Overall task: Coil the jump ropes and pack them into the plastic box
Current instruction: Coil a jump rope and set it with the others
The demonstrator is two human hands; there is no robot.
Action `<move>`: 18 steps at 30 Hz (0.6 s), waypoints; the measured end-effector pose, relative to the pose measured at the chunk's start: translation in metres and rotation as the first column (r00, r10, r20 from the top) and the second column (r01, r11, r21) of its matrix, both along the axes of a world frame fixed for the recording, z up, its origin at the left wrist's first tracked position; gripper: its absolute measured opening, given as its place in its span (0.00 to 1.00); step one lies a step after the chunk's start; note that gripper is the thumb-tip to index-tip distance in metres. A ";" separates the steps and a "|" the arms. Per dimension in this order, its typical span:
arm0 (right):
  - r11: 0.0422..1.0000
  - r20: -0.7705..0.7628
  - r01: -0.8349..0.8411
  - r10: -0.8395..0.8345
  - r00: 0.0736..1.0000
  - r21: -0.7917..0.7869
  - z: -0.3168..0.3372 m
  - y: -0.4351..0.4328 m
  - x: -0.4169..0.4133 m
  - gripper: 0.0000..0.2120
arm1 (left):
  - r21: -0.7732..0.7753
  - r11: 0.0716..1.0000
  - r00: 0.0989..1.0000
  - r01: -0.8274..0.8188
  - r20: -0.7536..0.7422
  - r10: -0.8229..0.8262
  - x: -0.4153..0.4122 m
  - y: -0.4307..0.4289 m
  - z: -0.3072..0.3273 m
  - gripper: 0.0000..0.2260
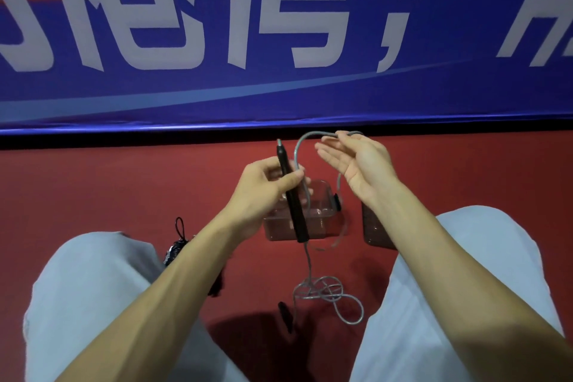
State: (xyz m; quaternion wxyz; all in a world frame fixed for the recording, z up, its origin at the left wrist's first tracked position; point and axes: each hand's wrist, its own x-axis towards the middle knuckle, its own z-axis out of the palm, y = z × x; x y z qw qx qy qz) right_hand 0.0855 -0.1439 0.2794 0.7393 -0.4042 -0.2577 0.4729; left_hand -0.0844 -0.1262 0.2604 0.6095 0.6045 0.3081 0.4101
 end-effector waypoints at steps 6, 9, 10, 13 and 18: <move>0.966 0.420 -0.138 0.221 0.880 -0.219 -0.008 -0.005 -0.015 0.06 | -0.257 0.966 0.915 -0.038 0.380 0.137 -0.008 0.011 0.011 0.02; 0.936 0.561 -0.194 0.332 0.758 -0.293 -0.011 -0.006 -0.022 0.11 | -0.360 0.933 0.856 0.001 0.483 0.185 -0.012 0.013 0.016 0.02; 0.920 0.605 -0.234 0.384 0.698 -0.313 -0.013 -0.006 -0.024 0.14 | -0.393 0.919 0.836 0.014 0.509 0.205 -0.013 0.014 0.017 0.04; 0.855 0.711 -0.372 0.511 0.484 -0.361 -0.022 -0.008 -0.031 0.16 | -0.486 0.871 0.764 0.071 0.588 0.266 -0.019 0.018 0.019 0.12; 0.893 0.764 -0.312 0.442 0.470 -0.325 -0.034 -0.004 -0.038 0.06 | -0.497 0.863 0.731 0.086 0.621 0.284 -0.023 0.021 0.022 0.05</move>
